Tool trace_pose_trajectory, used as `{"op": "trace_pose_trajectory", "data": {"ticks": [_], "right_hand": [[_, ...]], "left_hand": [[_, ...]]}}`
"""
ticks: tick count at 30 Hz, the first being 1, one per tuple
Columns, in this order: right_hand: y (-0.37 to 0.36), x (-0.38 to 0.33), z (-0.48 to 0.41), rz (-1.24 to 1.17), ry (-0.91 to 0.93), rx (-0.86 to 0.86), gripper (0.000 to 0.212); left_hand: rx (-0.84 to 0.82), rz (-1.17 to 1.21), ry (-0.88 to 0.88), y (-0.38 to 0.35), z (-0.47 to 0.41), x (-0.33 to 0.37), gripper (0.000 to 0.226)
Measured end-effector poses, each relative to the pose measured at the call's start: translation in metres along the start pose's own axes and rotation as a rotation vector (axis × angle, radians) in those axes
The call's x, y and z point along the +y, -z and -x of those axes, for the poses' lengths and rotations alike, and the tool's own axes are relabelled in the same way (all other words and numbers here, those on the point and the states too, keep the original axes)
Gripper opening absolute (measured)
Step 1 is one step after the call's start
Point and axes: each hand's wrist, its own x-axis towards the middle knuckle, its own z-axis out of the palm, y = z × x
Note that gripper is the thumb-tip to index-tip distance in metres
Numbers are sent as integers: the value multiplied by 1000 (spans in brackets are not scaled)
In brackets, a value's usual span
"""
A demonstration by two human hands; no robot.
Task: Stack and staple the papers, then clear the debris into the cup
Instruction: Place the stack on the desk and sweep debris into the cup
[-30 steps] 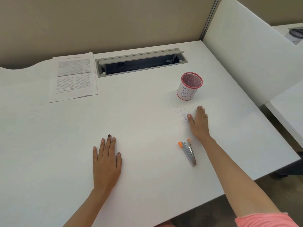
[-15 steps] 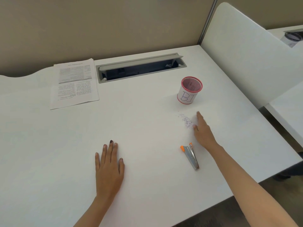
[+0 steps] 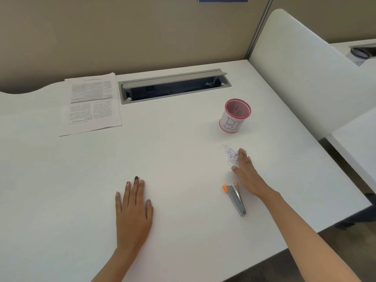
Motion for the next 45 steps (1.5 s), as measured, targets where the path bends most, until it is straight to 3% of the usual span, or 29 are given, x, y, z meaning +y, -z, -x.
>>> {"op": "trace_pose_trajectory", "data": {"ticks": [7,11,17,26,34,39,41,45], "right_hand": [[-3,-30,-20,-40,18,-66,63],[7,-32,-29,-249,11,-64,70],[32,5,-14,-205,-81,45,97],[38,24,-19,-162,-99,29,111],[27,-6,-45,-300,-131,160,105],[14,-20,-35,-402,-340,450,55],[2,-22,-30,-300,-433,418,53],[-27,-39,-25,-93,-447,247,67]], "left_hand": [[1,-11,-3,-1,0,-1,58],[0,-10,-5,-1,0,-1,58],[-10,-8,-1,1,-1,0,59],[-18,-7,6,1,0,-1,59],[-24,-13,10,1,-1,0,59],[-22,-2,12,2,-1,1,59],[-23,2,14,2,-1,1,59],[-21,1,15,1,0,0,59]]}}
